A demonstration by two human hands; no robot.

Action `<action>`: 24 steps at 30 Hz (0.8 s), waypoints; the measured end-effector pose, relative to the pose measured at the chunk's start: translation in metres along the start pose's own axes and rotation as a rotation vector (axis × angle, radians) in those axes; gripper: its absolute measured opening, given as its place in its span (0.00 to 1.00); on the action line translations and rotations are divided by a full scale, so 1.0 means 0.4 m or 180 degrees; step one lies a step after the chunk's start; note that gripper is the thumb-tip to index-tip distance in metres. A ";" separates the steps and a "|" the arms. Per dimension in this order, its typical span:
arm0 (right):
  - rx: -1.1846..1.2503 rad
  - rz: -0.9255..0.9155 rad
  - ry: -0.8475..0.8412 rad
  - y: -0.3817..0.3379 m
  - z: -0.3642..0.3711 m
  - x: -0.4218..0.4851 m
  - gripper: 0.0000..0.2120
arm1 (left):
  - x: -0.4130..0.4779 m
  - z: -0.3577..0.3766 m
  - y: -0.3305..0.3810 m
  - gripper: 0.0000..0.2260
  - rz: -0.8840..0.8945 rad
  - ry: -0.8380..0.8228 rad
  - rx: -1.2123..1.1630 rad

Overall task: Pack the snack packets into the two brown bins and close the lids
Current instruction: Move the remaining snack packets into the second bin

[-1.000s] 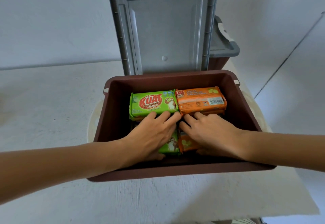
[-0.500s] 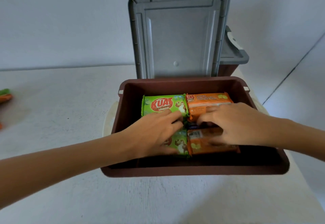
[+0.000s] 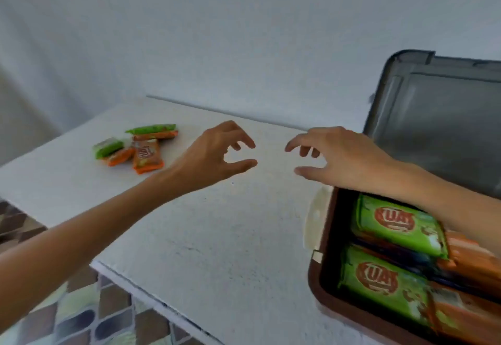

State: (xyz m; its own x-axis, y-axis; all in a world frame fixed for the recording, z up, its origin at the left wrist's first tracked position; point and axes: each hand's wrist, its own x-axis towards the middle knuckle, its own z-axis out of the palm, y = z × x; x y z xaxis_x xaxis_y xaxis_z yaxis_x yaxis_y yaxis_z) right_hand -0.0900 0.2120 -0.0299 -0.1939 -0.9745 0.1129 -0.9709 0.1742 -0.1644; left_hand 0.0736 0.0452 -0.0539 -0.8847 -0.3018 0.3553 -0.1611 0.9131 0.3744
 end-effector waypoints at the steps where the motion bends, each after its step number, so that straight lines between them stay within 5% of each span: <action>1: 0.0037 -0.0080 0.0028 -0.021 0.013 0.049 0.18 | -0.016 -0.021 -0.047 0.13 -0.0180 0.0066 0.0068; 11: 0.0259 -0.0664 -0.0047 -0.277 0.208 0.527 0.21 | -0.150 -0.146 -0.504 0.21 -0.2617 0.0748 0.0221; 15: 0.0649 -0.0572 -0.0364 -0.389 0.346 0.663 0.32 | -0.154 -0.144 -0.631 0.26 -0.3690 0.1148 -0.0599; 20: 0.0952 -0.0233 -0.0697 -0.462 0.476 0.737 0.34 | -0.126 -0.132 -0.737 0.34 -0.4123 0.0988 -0.0742; 24: 0.0804 -0.0249 -0.0996 -0.464 0.499 0.757 0.32 | -0.101 -0.107 -0.793 0.36 -0.4105 0.0272 -0.0264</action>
State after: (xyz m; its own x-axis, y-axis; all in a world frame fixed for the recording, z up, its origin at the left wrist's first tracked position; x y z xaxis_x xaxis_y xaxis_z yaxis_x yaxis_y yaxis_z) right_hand 0.0597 -0.1436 -0.1606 -0.0307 -0.9862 -0.1626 -0.9084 0.0954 -0.4071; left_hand 0.1793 -0.2439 -0.1502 -0.0812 -0.9655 -0.2475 -0.8415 -0.0667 0.5361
